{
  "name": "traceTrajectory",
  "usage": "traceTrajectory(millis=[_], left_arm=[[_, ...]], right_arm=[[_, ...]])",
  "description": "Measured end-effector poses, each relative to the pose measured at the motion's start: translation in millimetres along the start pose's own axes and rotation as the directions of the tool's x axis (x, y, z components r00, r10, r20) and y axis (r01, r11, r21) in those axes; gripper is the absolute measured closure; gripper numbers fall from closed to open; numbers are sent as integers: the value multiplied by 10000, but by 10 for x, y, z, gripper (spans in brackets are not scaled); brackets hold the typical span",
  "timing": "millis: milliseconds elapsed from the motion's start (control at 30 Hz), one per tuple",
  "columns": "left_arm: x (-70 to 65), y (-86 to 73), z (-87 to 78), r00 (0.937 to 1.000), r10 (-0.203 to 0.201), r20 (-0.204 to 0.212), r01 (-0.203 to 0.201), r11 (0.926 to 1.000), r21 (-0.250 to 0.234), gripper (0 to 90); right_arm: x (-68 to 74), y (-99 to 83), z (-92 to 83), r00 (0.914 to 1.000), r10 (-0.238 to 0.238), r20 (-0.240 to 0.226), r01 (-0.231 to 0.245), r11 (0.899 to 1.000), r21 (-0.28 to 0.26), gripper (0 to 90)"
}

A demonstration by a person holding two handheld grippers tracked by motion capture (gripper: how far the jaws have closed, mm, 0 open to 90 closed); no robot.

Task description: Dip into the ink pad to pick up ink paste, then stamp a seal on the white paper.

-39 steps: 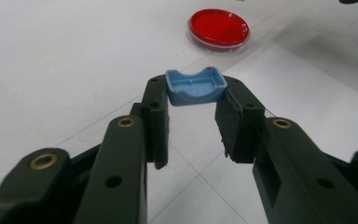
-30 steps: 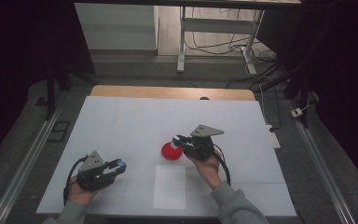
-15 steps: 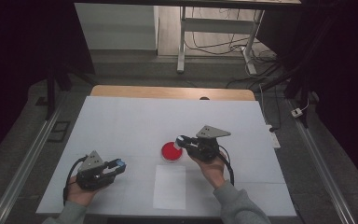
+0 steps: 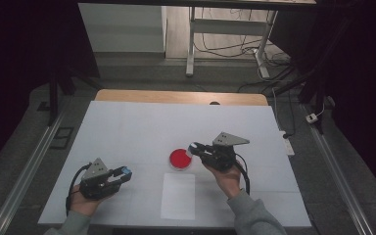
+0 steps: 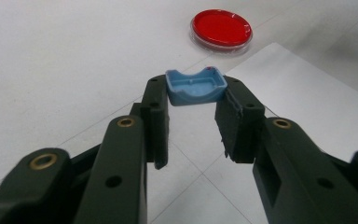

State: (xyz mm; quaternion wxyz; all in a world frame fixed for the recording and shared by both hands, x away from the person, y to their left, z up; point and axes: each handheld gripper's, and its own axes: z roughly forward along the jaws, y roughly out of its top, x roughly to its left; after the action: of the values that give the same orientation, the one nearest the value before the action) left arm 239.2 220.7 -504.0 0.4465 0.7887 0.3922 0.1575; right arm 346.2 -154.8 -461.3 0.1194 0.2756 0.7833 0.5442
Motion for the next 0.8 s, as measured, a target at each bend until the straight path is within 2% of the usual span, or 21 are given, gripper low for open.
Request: traceTrajectory(millis=[800], left_arm=[[5, -1, -4, 10000, -3, -24, 3, 10000, -11, 651]], right_arm=[[72, -21, -135, 9998, -133, -174, 134, 9999, 36, 754]])
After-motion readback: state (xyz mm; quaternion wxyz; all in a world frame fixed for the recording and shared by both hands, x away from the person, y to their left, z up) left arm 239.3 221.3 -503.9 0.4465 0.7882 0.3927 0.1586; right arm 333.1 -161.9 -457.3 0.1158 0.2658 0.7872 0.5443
